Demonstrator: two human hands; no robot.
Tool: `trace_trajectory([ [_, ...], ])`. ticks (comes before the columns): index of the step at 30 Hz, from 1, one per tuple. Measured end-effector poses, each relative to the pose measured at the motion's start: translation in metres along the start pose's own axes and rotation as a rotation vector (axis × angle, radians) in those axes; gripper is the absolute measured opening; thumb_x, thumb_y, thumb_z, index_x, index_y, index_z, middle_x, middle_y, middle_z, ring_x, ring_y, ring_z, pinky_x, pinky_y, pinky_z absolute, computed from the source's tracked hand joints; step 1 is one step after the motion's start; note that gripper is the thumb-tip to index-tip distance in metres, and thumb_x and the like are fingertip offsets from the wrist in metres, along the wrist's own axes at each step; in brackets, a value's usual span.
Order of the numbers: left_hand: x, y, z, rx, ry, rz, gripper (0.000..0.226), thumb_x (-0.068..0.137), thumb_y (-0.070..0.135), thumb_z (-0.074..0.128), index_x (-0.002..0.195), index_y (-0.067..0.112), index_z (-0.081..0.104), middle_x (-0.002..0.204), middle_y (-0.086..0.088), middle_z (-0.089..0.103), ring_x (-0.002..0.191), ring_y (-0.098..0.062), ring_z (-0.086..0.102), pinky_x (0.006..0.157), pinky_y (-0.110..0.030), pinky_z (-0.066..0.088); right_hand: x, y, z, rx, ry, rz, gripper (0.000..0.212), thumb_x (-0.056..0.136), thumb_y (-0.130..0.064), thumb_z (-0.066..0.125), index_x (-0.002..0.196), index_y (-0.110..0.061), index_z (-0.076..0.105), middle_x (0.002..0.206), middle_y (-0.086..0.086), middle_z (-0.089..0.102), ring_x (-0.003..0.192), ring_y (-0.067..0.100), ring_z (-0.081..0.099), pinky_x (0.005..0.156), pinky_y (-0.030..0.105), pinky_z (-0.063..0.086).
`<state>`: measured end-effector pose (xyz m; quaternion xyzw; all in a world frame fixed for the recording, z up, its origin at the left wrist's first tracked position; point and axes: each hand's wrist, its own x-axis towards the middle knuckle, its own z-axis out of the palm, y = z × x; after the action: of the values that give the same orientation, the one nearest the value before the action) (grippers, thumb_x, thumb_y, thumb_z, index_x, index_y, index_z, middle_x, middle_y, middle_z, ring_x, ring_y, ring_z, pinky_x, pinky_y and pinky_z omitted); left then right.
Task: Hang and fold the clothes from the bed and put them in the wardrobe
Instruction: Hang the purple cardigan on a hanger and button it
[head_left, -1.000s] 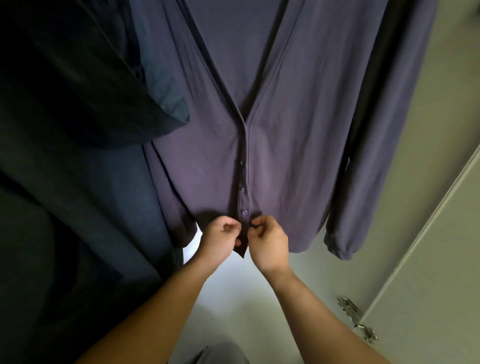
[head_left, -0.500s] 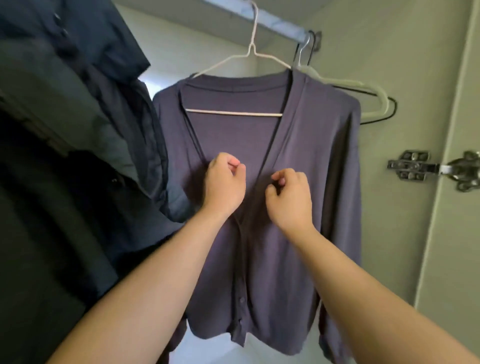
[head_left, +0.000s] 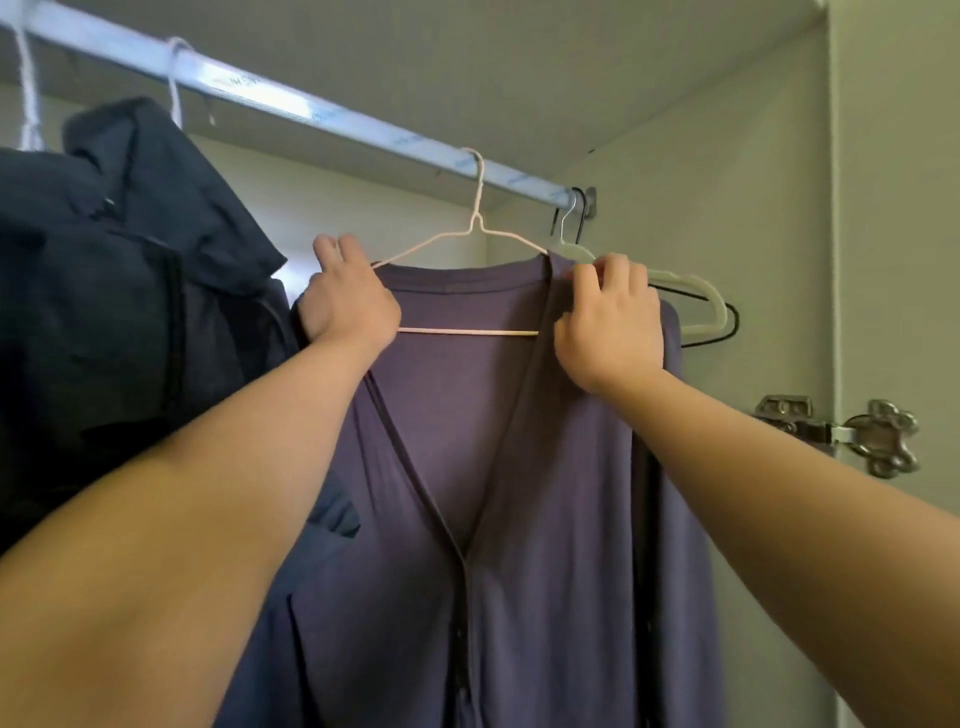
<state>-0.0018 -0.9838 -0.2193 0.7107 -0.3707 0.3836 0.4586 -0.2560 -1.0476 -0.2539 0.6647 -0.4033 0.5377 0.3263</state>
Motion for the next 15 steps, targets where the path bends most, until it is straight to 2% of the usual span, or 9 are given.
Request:
trace_trajectory([
  [4,0.02,-0.013,0.001,0.132,-0.171,-0.038,0.038,0.093,0.022,0.052,0.128,0.009,0.047,0.131,-0.015,0.052,0.108,-0.04,0.063,0.071,-0.038,0.038,0.027,0.003,0.004,0.021,-0.051,-0.01,0.037,0.094,-0.026,0.051,0.127,-0.008,0.054,0.128,0.018,0.055,0.116,0.041,0.048,0.09,0.047,0.041],
  [8,0.026,-0.023,0.004,0.142,-0.224,0.018,0.032,0.09,0.012,0.052,0.121,0.008,0.056,0.125,-0.016,0.059,0.115,-0.04,0.059,0.076,-0.037,0.041,0.041,0.009,0.009,0.051,-0.154,0.055,0.032,0.099,-0.031,0.05,0.122,-0.01,0.054,0.121,0.018,0.06,0.115,0.041,0.052,0.084,0.045,0.045],
  [11,0.028,-0.023,0.003,0.068,-0.221,0.004,0.022,0.089,0.001,0.051,0.108,0.005,0.061,0.114,-0.018,0.061,0.108,-0.042,0.06,0.074,-0.038,0.045,0.043,0.014,0.009,0.128,-0.166,0.085,0.03,0.102,-0.03,0.046,0.124,-0.013,0.058,0.117,0.017,0.064,0.11,0.042,0.056,0.081,0.044,0.047],
  [13,0.028,-0.015,0.0,0.033,-0.214,0.015,0.015,0.088,-0.002,0.05,0.095,0.009,0.057,0.102,-0.015,0.057,0.095,-0.04,0.059,0.071,-0.039,0.046,0.043,0.013,0.009,0.14,-0.141,0.068,0.03,0.103,-0.028,0.044,0.124,-0.012,0.06,0.114,0.018,0.065,0.107,0.042,0.058,0.078,0.043,0.047],
  [15,0.027,-0.005,-0.003,-0.003,-0.208,0.03,0.016,0.087,-0.004,0.049,0.091,0.011,0.054,0.096,-0.013,0.053,0.084,-0.036,0.052,0.068,-0.039,0.045,0.044,0.011,0.008,0.143,-0.134,0.063,0.028,0.104,-0.026,0.043,0.12,-0.012,0.062,0.11,0.019,0.066,0.103,0.042,0.059,0.071,0.041,0.043],
])
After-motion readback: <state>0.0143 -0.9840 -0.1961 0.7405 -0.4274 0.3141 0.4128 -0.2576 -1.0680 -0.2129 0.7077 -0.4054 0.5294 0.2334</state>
